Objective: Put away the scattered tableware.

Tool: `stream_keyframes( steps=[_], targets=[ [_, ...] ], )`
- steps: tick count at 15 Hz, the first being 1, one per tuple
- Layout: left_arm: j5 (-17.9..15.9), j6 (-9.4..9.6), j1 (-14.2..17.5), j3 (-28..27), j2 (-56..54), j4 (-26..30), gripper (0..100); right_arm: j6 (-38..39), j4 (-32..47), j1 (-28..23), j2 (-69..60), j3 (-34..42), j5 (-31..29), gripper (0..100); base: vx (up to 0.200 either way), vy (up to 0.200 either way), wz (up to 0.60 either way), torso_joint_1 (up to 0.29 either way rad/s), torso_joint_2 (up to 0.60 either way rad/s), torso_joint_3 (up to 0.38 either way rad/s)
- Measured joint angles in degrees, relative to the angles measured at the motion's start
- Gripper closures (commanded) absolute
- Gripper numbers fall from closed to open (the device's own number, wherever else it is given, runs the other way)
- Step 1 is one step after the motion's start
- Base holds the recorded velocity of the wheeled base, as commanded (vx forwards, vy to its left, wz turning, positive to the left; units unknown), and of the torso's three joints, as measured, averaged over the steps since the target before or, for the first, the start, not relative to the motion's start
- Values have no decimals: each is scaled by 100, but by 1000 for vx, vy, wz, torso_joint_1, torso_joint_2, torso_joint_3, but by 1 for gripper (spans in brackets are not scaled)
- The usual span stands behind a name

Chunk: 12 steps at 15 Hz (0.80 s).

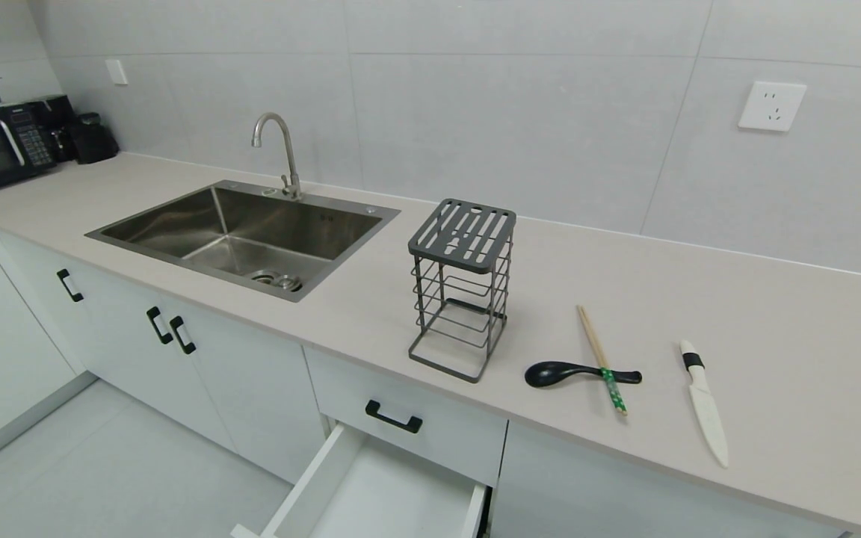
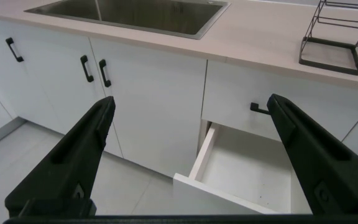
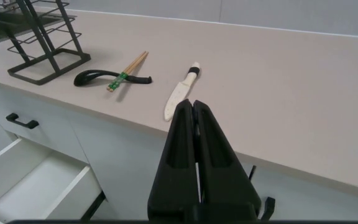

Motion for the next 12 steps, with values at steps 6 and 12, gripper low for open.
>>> stream_keyframes(
  steps=[6,12],
  targets=[
    [2,2,0,0,0,-2,0,-7,-71,7,1,-2,28,0,0,0,0,0,0,0],
    [0,2,0,0,0,-2,0,-7,-831,457,1674,-1830,539,0,0,0,0,0,0,0]
  ],
)
